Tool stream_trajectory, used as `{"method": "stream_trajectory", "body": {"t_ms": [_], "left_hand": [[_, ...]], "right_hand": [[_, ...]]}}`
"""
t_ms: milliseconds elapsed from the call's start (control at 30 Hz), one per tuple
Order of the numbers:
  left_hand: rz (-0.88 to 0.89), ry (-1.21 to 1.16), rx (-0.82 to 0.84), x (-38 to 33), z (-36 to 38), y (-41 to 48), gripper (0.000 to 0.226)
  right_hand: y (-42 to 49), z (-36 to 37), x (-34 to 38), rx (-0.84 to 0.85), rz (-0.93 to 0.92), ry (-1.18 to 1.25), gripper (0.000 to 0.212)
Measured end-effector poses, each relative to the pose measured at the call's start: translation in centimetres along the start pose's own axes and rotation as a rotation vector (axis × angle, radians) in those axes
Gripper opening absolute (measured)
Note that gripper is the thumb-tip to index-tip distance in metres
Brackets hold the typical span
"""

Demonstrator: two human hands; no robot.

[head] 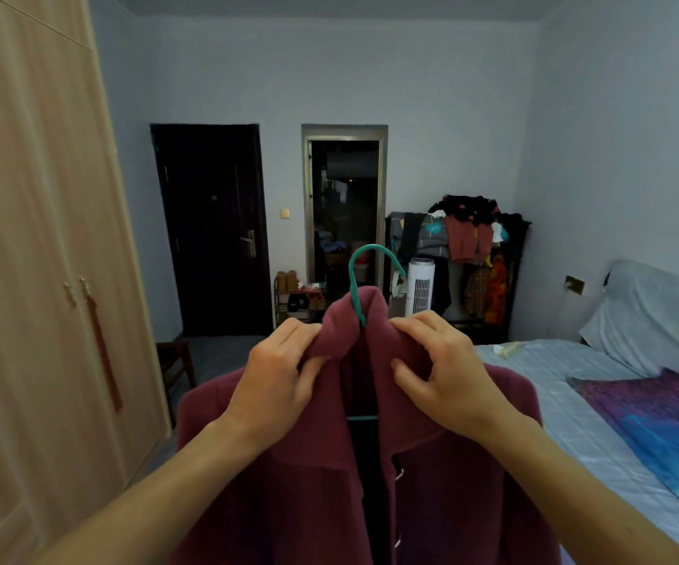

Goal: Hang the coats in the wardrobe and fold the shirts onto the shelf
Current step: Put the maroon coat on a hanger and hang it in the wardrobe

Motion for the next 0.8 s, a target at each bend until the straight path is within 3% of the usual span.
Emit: {"method": "stream_trajectory", "body": {"t_ms": [500,800], "left_hand": [[-0.062,0.060,-0.190,2.3,-6.3,-1.9,0.023],[-0.116,0.176,-0.190,1.1,-9.6,-4.9,0.024]], "right_hand": [[2.4,0.7,3.5,-0.051,0.002,-0.107,0.050],[1.9,2.2,6.5,-0.108,-0.054,-0.026,0.043]]}}
Point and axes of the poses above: each hand's wrist, its own y-axis towards the middle knuckle, its own z-axis out of the palm, x = y × z, the point moved 10 cm from there along y, towards the middle knuckle, and after that the axes turned 7 degrees about x, right-handed, at the moved point
